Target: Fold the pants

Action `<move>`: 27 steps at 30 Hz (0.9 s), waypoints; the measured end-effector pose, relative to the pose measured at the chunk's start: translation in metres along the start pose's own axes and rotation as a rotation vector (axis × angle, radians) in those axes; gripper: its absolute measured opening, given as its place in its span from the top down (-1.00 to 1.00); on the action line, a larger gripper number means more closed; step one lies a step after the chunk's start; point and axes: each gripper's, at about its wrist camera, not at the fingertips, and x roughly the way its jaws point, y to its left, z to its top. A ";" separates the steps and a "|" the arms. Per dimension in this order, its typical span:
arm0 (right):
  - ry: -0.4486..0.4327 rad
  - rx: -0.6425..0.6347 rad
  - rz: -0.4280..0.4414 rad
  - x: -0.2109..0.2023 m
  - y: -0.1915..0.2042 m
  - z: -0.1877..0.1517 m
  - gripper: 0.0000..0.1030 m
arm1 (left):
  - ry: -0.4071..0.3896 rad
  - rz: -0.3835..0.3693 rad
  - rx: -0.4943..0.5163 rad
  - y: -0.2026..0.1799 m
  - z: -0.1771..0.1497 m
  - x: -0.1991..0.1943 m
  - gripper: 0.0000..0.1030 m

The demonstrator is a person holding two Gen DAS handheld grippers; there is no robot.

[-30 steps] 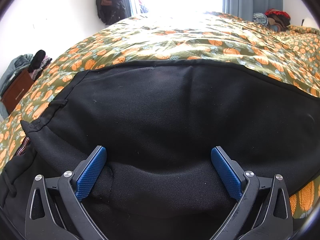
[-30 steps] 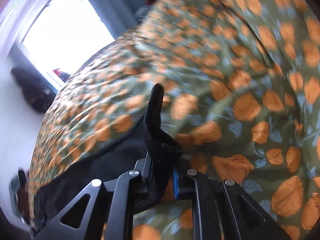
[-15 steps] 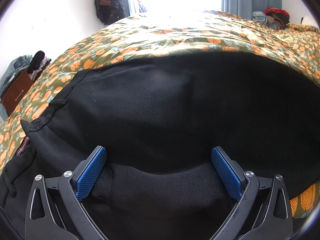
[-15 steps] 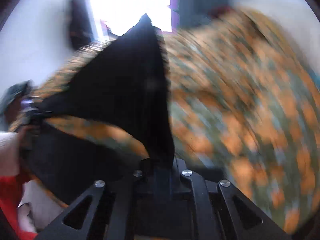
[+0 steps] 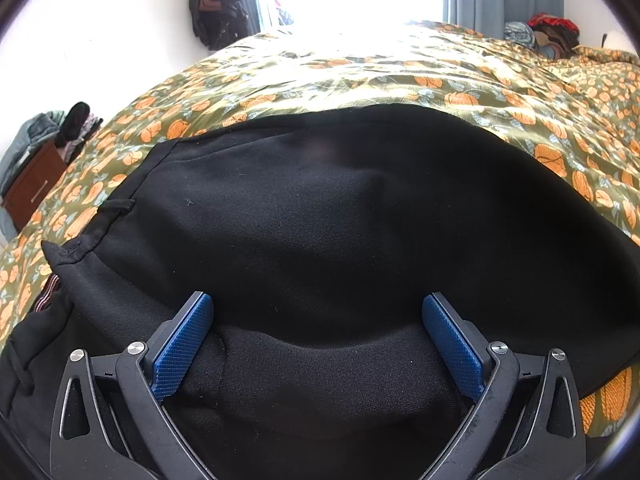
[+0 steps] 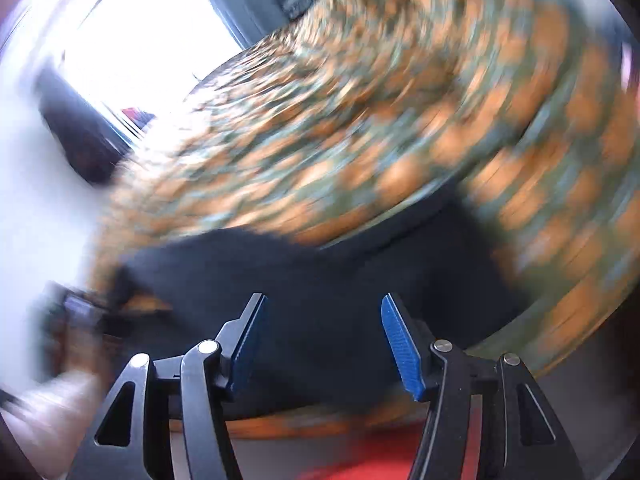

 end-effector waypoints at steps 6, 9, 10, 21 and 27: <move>0.203 0.414 0.336 0.080 0.022 -0.069 -0.15 | -0.004 -0.007 -0.005 0.000 0.000 0.000 -0.99; 0.261 0.461 0.336 0.122 0.038 -0.092 -0.15 | -0.003 -0.010 -0.007 0.001 0.000 0.000 -0.99; 0.226 0.464 0.298 0.127 0.036 -0.092 -0.15 | -0.003 -0.011 -0.008 0.001 0.000 0.000 -0.99; -0.227 0.428 -0.004 0.073 0.002 -0.051 0.92 | 0.148 -0.313 -0.139 0.027 0.033 -0.025 -0.99; -0.311 0.068 0.040 0.006 0.062 -0.031 0.92 | 0.380 -0.699 -0.263 0.008 0.088 0.001 -0.99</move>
